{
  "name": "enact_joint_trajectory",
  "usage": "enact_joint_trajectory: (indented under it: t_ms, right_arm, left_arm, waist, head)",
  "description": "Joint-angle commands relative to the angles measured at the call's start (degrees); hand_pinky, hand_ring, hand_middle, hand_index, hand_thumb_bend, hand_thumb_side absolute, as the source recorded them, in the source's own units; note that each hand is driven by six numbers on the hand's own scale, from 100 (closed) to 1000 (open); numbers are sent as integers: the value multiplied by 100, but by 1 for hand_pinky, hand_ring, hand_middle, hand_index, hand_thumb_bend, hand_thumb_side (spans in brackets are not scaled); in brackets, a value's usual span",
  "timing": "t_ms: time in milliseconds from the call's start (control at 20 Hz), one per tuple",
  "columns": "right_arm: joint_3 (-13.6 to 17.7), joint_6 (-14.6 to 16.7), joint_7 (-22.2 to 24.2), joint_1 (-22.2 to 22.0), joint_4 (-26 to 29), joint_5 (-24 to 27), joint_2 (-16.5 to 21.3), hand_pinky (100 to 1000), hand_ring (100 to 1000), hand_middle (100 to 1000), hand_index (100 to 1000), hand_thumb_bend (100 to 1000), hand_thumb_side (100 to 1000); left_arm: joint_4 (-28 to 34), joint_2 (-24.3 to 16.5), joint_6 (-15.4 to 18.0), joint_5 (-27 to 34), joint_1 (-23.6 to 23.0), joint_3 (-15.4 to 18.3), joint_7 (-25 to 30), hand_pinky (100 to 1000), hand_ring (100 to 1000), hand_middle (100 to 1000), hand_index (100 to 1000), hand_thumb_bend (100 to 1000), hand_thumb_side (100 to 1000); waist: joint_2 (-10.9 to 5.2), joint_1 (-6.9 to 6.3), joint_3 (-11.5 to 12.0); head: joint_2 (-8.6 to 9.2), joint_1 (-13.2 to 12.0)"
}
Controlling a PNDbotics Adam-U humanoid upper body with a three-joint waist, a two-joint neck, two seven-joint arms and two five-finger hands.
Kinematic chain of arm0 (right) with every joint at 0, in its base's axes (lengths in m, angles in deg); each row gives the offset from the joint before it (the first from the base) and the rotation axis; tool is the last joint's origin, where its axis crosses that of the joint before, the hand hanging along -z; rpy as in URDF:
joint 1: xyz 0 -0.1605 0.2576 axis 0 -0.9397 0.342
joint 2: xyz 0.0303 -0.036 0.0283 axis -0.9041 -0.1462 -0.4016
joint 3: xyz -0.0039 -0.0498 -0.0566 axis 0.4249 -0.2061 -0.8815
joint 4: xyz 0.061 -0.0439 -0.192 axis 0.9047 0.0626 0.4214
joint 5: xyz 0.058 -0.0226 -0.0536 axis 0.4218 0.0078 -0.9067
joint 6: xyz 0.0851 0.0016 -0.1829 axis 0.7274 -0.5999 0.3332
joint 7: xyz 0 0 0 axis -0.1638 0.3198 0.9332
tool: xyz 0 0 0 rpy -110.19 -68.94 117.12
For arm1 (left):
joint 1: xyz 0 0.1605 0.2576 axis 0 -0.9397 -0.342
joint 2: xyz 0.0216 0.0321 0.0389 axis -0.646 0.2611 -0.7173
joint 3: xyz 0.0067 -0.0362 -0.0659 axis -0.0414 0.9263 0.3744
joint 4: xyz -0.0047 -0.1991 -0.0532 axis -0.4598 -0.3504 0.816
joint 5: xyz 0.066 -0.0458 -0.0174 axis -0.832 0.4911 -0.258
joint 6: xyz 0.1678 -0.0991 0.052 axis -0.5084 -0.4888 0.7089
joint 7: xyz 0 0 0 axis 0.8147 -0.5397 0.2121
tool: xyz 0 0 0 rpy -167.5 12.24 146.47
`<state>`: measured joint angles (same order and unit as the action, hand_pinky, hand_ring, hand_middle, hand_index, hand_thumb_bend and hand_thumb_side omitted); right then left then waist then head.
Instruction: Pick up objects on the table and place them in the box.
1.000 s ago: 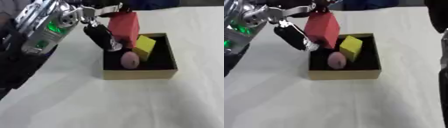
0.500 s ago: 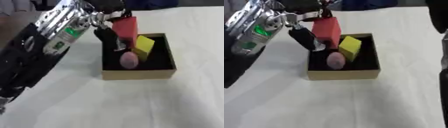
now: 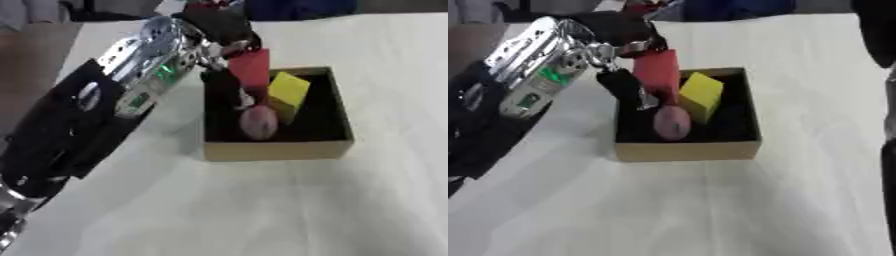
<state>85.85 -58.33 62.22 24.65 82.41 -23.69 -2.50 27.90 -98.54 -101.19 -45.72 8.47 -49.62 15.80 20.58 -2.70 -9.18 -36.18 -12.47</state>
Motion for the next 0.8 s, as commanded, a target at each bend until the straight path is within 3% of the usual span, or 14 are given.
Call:
enact_joint_trajectory:
  t_ms: [50,300,500,800]
  right_arm:
    - [10,-4,3,125,112,31,26,992,853,601,708,100,778]
    - [12,-11,2,122,118,32,21,992,853,601,708,100,777]
    - [11,-22,4,107,132,35,7,993,853,601,708,100,777]
    - [12,-27,-4,88,149,40,-12,993,853,601,708,100,776]
  left_arm:
    - [-121,-3,3,-107,76,4,-9,615,656,467,690,100,517]
    - [-412,29,129,-294,23,-19,137,649,712,563,750,100,573]
    - [-530,25,248,-379,-7,-23,212,724,809,712,848,254,648]
    - [-652,-2,411,-537,-35,-27,216,799,888,800,924,467,694]
  waist:
    - [-106,18,-8]
    - [-102,19,-9]
    - [-110,20,-3]
    - [-135,26,2]
  head:
    - [42,-11]
    - [42,-3]
    - [36,0]
    - [36,-3]
